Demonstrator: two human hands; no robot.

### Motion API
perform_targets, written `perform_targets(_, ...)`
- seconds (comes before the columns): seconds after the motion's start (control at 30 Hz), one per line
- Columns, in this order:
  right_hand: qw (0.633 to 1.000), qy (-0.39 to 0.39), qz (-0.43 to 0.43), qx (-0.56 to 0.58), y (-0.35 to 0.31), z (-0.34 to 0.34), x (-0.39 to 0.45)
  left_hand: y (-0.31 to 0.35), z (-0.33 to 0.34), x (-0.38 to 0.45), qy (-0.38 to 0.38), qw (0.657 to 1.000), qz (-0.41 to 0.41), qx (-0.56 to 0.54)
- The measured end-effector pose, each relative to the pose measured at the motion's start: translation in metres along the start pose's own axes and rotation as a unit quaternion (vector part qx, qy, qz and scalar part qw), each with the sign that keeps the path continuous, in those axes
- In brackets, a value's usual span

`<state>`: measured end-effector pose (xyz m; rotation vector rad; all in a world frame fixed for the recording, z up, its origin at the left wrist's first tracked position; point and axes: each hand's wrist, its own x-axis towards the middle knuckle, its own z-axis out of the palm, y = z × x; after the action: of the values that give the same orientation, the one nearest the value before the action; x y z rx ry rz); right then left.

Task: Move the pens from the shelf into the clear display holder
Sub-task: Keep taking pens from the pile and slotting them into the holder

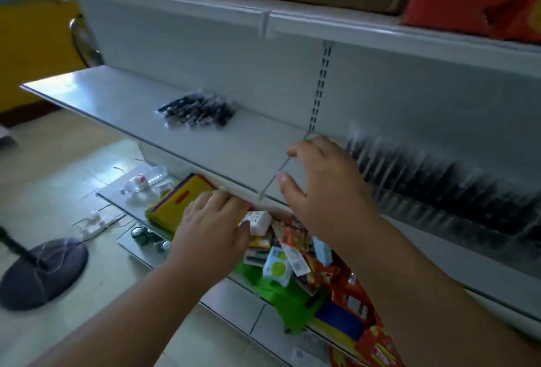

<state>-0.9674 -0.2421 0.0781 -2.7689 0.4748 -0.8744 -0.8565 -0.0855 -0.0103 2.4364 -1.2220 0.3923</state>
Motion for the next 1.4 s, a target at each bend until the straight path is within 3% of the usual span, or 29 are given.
perform_targets(0.2,1.0,-0.015,0.01,0.004,-0.092,0.07,0.056,-0.133,-0.028,0.004,-0.004,1.0,-0.018,0.02)
perform_targets(0.37,0.998,-0.047,0.037,0.011,-0.132,0.105,0.097,-0.198,-0.044,0.019,-0.022,1.0,-0.013,0.013)
perform_targets(0.97,0.996,-0.079,0.037,-0.006,-0.143,0.216,0.252,-0.313,-0.01,0.162,-0.019,0.998,-0.031,-0.045)
perform_targets(1.4,0.976,-0.005,0.209,-0.06,-0.166,0.273,0.302,-0.402,0.037,0.32,-0.135,0.98,0.069,-0.125)
